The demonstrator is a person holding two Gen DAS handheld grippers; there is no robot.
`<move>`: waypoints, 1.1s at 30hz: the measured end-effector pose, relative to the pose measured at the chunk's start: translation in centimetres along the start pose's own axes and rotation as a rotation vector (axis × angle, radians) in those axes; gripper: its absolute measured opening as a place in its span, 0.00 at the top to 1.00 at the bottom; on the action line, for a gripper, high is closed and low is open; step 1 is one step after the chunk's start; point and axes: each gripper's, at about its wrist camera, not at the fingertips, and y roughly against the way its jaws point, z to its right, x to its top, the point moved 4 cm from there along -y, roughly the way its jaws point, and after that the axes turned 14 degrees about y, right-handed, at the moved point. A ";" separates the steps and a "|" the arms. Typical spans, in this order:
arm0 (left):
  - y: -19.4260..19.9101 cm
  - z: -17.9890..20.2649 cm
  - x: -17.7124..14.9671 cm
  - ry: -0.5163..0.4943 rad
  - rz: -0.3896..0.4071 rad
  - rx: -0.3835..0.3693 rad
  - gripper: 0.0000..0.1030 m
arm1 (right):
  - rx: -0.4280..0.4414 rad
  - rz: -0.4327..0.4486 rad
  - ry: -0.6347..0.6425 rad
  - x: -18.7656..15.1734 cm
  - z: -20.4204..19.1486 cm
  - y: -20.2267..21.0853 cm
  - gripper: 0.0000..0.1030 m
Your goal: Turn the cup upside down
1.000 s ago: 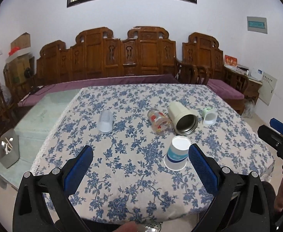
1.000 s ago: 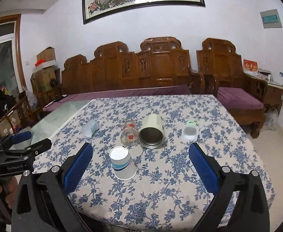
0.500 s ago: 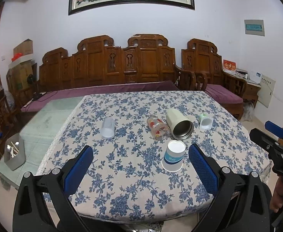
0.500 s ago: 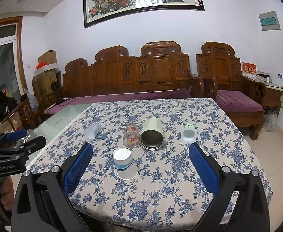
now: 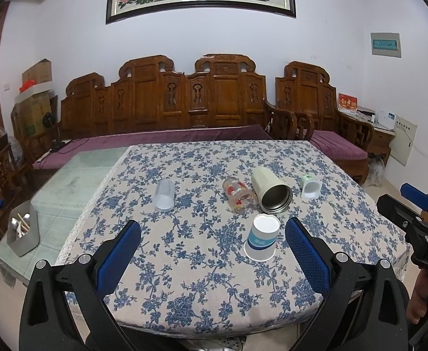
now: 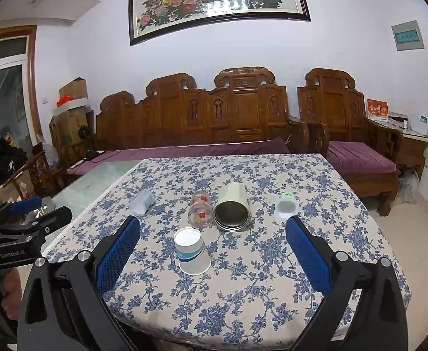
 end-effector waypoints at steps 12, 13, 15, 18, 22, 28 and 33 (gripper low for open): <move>0.3 -0.2 -0.1 0.009 0.001 0.002 0.08 | -0.001 0.002 -0.001 0.1 -0.1 0.1 0.03; 0.2 -0.2 -0.1 0.010 0.000 0.003 0.08 | -0.001 0.002 -0.001 0.1 -0.1 0.1 0.03; 0.3 -0.1 -0.1 0.009 0.000 0.003 0.08 | 0.000 0.000 -0.001 0.1 -0.1 0.1 0.03; 0.3 -0.1 -0.1 0.009 0.001 0.003 0.08 | 0.000 0.000 -0.001 0.1 -0.2 0.1 0.03; 0.3 -0.1 -0.1 0.009 0.000 0.003 0.08 | 0.001 0.001 -0.001 0.1 -0.2 0.1 0.03; 0.4 -0.1 -0.1 0.008 0.004 0.003 0.08 | 0.000 -0.001 -0.001 0.1 -0.2 0.1 0.03; 0.5 0.1 0.1 0.010 0.005 0.001 0.08 | -0.002 0.003 0.000 0.1 -0.2 0.2 0.03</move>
